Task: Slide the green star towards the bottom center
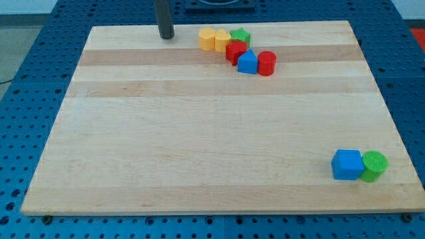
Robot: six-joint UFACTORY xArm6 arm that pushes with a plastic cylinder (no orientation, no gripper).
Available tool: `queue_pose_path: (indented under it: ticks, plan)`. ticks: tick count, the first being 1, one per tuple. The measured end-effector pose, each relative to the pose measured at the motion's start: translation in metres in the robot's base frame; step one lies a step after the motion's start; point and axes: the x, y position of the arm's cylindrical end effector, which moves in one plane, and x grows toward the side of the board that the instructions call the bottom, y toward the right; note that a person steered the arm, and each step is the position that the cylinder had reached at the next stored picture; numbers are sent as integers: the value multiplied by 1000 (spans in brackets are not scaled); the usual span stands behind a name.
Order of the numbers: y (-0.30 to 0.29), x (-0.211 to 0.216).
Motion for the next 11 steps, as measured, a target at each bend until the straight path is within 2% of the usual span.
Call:
queue_pose_path:
  ticks: [1,3,4,6,11]
  plan:
    - [28,-12]
    - [141,0]
    - [166,17]
    - [151,32]
    - [181,206]
